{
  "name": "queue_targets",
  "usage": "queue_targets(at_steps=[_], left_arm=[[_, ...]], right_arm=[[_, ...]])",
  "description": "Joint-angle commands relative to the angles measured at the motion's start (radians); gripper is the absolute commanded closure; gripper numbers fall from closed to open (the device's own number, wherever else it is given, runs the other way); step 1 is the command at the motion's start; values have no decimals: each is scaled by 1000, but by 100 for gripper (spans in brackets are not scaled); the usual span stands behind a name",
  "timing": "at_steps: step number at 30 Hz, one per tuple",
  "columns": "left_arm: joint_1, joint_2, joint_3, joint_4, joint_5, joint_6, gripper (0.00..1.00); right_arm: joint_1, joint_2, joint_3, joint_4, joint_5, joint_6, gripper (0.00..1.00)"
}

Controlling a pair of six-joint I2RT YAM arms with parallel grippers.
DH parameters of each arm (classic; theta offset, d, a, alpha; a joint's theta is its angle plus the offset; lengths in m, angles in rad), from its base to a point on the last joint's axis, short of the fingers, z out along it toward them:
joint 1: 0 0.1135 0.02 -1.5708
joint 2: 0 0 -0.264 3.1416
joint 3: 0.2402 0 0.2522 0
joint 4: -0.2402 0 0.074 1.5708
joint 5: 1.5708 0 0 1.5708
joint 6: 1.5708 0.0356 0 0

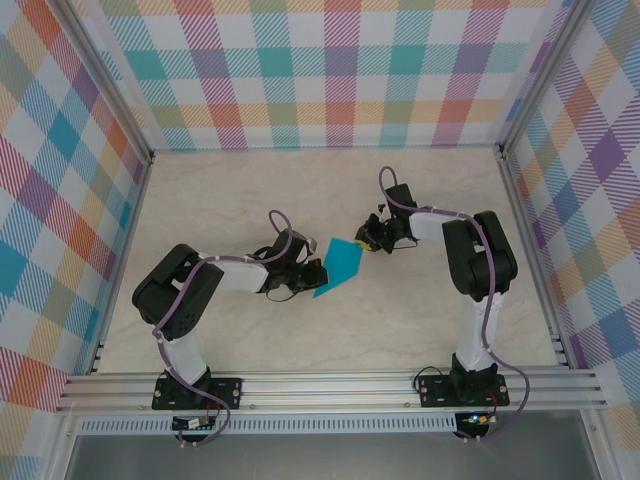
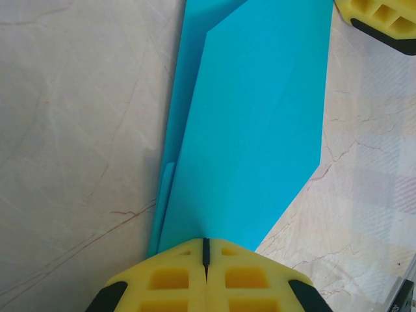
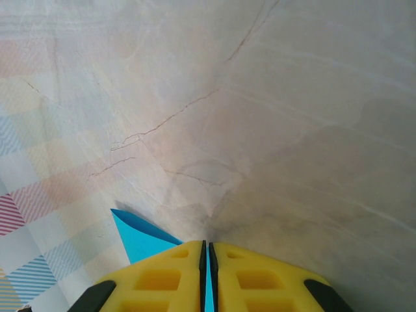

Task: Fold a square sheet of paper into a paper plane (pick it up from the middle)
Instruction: Fourth fold the wing at the center of the table.

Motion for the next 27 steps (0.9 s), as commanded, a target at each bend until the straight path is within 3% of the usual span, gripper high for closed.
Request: queue_targets(at_steps=[1,13,27], left_arm=[[8,66,-57,-187,-80,15,100],[8,64,-53,-186,-78,12,100],[8,53,-51,-189,-57,20,100]], right_arm=[[-30,16,15,3,60,-33,86],[-31,-160,-27,-19,22,-58,80],[-29,-248,46,-257,43,71,75]])
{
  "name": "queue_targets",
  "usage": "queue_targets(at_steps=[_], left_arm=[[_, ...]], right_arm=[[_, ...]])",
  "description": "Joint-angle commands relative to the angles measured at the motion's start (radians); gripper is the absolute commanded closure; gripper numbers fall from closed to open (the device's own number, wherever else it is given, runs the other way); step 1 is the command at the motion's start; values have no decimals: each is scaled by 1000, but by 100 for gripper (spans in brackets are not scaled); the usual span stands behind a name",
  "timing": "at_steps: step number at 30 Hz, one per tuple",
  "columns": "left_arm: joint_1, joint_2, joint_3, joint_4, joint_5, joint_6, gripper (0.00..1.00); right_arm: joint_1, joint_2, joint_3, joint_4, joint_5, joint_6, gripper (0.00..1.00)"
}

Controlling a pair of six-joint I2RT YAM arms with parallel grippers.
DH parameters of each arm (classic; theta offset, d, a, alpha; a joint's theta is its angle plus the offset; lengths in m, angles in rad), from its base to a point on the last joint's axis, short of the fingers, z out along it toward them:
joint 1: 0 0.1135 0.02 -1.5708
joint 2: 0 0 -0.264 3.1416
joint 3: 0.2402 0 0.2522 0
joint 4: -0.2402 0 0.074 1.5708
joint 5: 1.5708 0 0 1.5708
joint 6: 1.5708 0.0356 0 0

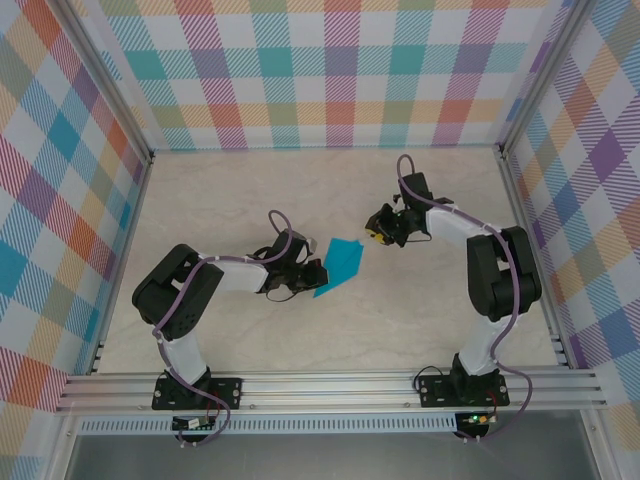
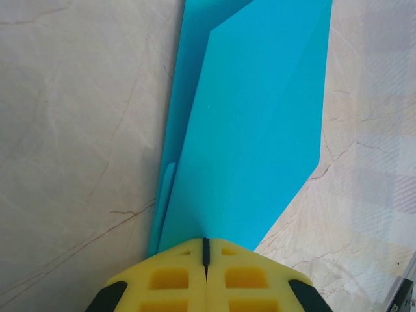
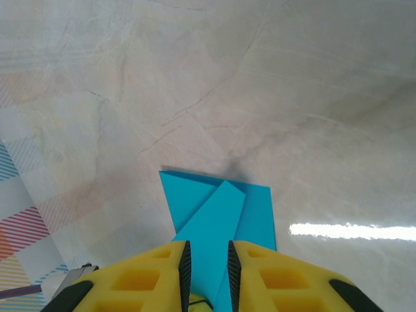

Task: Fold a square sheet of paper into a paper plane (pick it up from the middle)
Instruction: Fourth fold the wing at the center of the table.

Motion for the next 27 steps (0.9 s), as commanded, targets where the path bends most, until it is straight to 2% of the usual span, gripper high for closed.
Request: queue_targets(at_steps=[1,10,12,17,21,23,27], left_arm=[[8,56,-47,-197,-59,21,100],[8,57,-53,-201,-70,9,100],[8,52,-59,-195,-69,9,100],[8,58,-54,-195,-71,18,100],[8,66,-56,-175,-71,5,100],[8,69,-50,-174,-69,8,100],[8,71,-49,-167,-65,7,100]], right_arm=[[4,-37,79,-86,-21,28,75],[4,55,304,-203,-110,-52,74],[8,58,305,-203,-114,-49,74],[50,6,167,-108,-111,-42,74],[104,-31,-6,30,-105,-25,84],[136,-45,-71,83,-71,-15,85],[185,-16,-111,169,-92,-6,89]])
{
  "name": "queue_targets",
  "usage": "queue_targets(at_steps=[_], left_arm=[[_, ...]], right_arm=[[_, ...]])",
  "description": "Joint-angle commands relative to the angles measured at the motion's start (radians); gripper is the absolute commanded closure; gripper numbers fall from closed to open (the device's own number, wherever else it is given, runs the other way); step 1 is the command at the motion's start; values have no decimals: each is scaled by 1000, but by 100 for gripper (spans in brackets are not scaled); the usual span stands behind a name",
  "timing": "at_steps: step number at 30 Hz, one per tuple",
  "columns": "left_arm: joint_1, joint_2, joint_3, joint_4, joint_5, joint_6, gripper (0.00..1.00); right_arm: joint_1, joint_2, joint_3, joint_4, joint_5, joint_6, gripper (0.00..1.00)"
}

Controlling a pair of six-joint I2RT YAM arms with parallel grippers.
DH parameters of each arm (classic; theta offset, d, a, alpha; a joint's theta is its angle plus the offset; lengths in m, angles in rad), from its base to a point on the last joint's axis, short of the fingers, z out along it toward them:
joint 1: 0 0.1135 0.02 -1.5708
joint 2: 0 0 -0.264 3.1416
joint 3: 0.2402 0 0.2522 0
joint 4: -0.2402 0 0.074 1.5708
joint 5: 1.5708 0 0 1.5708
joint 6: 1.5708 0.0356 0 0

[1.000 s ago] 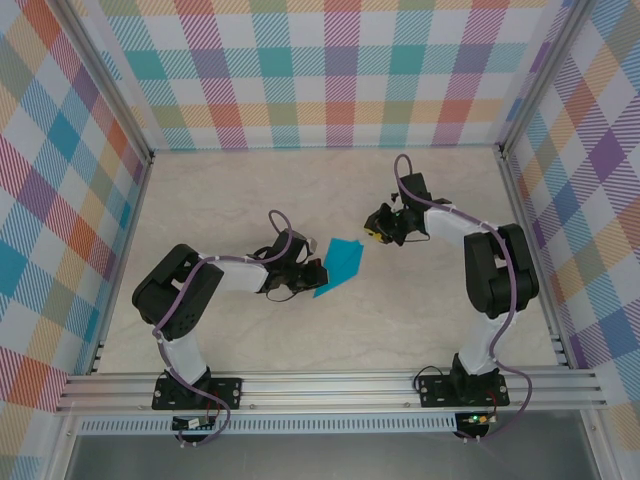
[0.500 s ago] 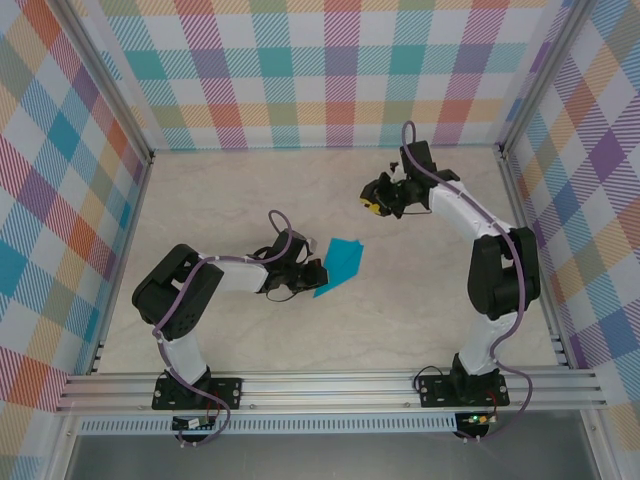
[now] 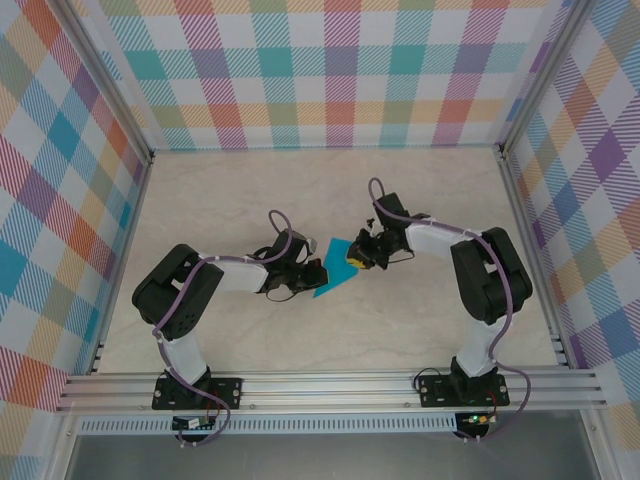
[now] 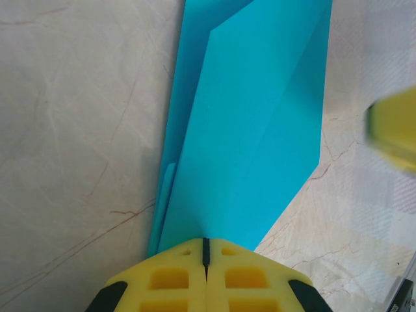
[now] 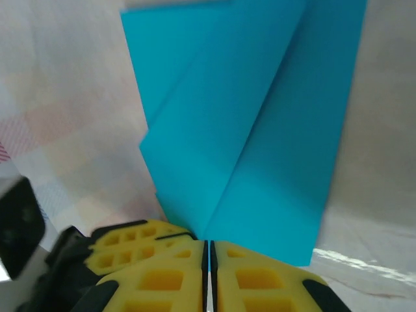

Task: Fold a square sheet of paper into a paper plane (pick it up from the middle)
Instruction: Fourth fold the wing at the center of the table.

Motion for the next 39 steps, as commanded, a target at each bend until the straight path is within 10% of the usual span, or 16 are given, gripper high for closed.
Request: queue_targets(at_steps=[1,39], left_arm=[[8,74,-44,-168,-59,10,100],[7,62,-43,-141,-22,-1,100]], right_arm=[[32,-18,4,145,-4,22,89],[94,72,-72,276,31,39,88]])
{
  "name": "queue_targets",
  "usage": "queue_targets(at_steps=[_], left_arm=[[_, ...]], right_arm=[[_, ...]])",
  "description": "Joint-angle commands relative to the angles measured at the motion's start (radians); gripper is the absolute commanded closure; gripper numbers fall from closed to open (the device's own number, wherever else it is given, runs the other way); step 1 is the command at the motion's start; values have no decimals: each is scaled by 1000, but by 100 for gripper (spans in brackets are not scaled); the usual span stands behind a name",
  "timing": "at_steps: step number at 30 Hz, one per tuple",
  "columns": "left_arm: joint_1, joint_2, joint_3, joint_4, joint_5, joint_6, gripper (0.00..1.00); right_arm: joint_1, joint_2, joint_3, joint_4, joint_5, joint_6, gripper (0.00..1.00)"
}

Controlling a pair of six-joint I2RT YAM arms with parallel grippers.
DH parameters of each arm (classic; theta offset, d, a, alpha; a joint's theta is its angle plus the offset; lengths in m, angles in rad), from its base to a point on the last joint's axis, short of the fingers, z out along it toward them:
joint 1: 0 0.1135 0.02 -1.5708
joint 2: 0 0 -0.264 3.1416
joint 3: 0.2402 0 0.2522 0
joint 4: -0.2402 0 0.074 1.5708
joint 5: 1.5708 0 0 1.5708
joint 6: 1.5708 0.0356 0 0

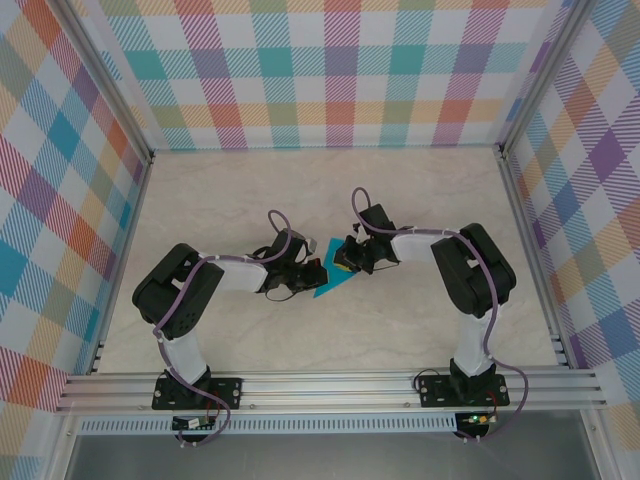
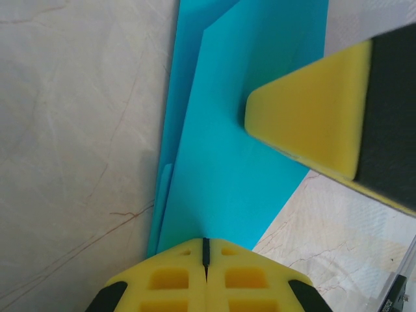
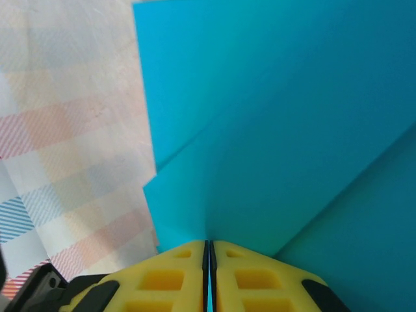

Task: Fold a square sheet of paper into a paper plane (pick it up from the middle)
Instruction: Fourth fold the wing at the center of the table.

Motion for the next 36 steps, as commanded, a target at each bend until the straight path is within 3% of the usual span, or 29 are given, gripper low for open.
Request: queue_targets(at_steps=[1,11,19,29,36], left_arm=[[4,51,-41,-151,-49,-3,100],[2,-66,-29,-182,3,-13,93],[2,-83,-19,-201,29,-8,89],[2,-50,-39,-317,-58,4,92],[2,-44,-60,-303,-61,5,94]], right_arm=[[9,-11,-25,5,-7,-13,88],[9,23,-41,-31,66,-37,89],[9,18,-33,-38,49,-38,89],[9,17,-28,-39,35,-35,88],[13,-45,21,-45,-56,-68,88]])
